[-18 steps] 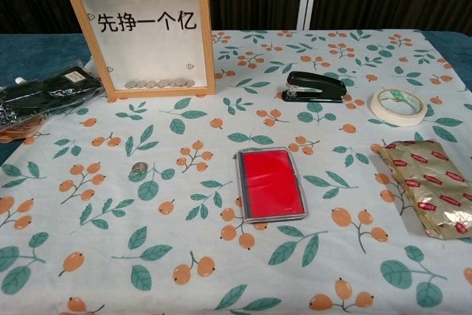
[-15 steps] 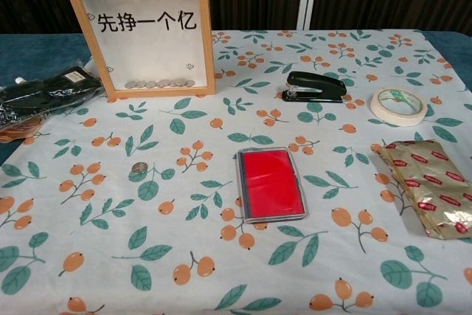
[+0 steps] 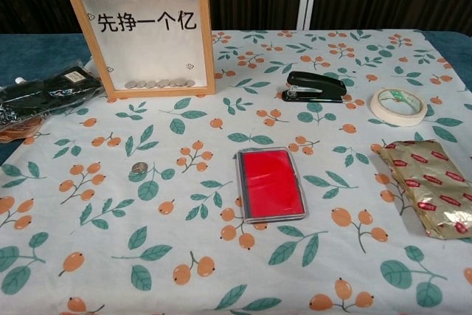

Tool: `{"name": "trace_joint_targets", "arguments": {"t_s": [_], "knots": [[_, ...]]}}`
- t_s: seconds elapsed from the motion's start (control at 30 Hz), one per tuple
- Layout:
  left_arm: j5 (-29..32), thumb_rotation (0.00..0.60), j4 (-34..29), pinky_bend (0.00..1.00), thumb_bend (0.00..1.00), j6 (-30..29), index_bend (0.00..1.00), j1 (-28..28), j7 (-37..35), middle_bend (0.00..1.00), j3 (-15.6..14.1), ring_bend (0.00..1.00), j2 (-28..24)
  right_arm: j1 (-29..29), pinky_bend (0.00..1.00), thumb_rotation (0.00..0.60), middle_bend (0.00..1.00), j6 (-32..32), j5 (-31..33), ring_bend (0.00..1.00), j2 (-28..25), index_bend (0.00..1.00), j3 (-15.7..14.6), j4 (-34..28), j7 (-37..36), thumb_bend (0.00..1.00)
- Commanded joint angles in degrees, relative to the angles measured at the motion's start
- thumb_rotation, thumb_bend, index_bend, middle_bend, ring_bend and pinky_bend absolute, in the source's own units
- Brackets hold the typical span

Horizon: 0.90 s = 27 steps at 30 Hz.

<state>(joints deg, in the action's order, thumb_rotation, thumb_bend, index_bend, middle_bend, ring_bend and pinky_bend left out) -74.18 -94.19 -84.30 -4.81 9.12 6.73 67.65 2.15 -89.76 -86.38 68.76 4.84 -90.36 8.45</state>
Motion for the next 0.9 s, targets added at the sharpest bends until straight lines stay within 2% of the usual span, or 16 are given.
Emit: {"name": "trace_joint_targets", "arguments": {"t_s": [0.03, 0.17, 0.3, 0.47, 0.6, 0.73, 0.9], "knots": [[0.03, 0.600, 0.08, 0.00, 0.09, 0.72, 0.14, -0.25, 0.02, 0.00, -0.20, 0.00, 0.00, 0.00, 0.00, 0.600, 0.00, 0.15, 0.19, 0.00, -0.06, 0.00, 0.06, -0.15, 0.05, 0.30], [0.05, 0.600, -0.81, 0.00, 0.09, 2.46, 0.14, -1.16, -0.58, 0.00, -0.13, 0.00, -0.21, -0.05, 0.00, 0.600, 0.00, 0.25, 0.62, 0.00, -0.16, 0.00, 0.20, -0.28, 0.21, 0.30], [0.21, 0.600, -3.92, 0.00, 0.09, 9.24, 0.14, -5.96, -0.51, 0.00, 1.35, 0.00, -1.64, -0.02, 0.00, 0.600, 0.00, 0.31, 0.80, 0.00, -0.27, 0.00, 0.34, -0.58, 0.27, 0.30], [4.54, 0.600, -6.45, 0.00, 0.09, 16.99, 0.14, -12.72, 5.14, 0.00, 4.38, 0.00, -1.65, -0.03, 0.00, 0.600, 0.00, 0.19, 0.90, 0.00, -0.27, 0.00, 0.48, -0.70, 0.46, 0.30], [9.98, 0.600, -6.64, 0.00, 0.07, 23.37, 0.16, -19.02, 12.59, 0.00, 5.90, 0.00, 0.68, -0.02, 0.00, 0.600, 0.00, 0.45, 1.31, 0.00, -0.16, 0.00, 0.54, -0.57, 0.74, 0.30], [15.92, 0.600, -6.39, 0.00, 0.07, 29.66, 0.17, -24.87, 18.53, 0.00, 5.85, 0.00, 3.98, 0.04, 0.00, 0.600, 0.00, 0.69, 1.56, 0.00, -0.08, 0.00, 0.57, -0.43, 0.91, 0.30], [21.71, 0.600, -5.25, 0.00, 0.07, 30.14, 0.18, -29.30, 23.93, 0.00, 5.25, 0.00, 8.89, 0.06, 0.00, 0.600, 0.00, 0.85, 2.14, 0.00, -0.21, 0.00, 0.85, -0.39, 0.76, 0.30]]}}
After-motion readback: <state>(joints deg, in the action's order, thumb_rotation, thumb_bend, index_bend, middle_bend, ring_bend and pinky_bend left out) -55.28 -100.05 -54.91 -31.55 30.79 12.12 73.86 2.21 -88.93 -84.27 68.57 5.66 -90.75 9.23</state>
